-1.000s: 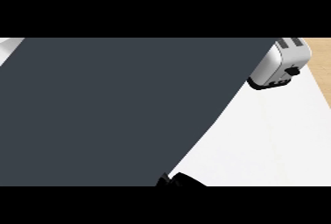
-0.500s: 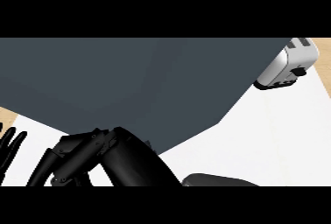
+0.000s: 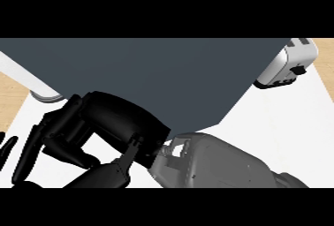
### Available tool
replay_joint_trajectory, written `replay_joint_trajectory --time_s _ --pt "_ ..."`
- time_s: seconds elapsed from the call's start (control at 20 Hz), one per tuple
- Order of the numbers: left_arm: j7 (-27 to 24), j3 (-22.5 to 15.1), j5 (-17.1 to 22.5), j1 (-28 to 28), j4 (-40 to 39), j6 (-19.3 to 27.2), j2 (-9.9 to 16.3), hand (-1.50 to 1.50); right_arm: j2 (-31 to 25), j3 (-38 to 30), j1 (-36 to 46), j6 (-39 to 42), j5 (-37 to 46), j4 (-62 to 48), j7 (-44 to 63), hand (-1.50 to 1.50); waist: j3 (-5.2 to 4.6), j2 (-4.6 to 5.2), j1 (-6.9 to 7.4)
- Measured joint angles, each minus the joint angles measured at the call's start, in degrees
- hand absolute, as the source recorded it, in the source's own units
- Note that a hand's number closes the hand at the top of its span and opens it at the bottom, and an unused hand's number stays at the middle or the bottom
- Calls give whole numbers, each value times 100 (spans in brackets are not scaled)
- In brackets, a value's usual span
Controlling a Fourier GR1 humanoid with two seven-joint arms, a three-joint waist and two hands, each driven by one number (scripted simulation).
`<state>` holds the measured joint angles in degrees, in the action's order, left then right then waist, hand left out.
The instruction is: Pick up the bottled water, place it into the cabinet and close the cabinet
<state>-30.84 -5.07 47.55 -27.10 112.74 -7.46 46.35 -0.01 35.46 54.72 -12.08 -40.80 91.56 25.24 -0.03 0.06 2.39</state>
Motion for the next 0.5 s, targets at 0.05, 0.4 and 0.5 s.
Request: replay_joint_trajectory --time_s 0.05,0.4,0.5 --pt "16 38 -4 -21 -9 -26 -22 -150 -8 -100 -12 237 -56 -182 -56 150 0 -2 -22" --pt "250 401 54 -227 96 -242 -118 -150 -109 -763 -136 1100 42 -1033 -449 150 -1 -11 -114" --pt "333 513 112 -192 64 -294 -123 -150 -151 -972 -74 1170 161 -1298 -590 150 -1 -7 -126"
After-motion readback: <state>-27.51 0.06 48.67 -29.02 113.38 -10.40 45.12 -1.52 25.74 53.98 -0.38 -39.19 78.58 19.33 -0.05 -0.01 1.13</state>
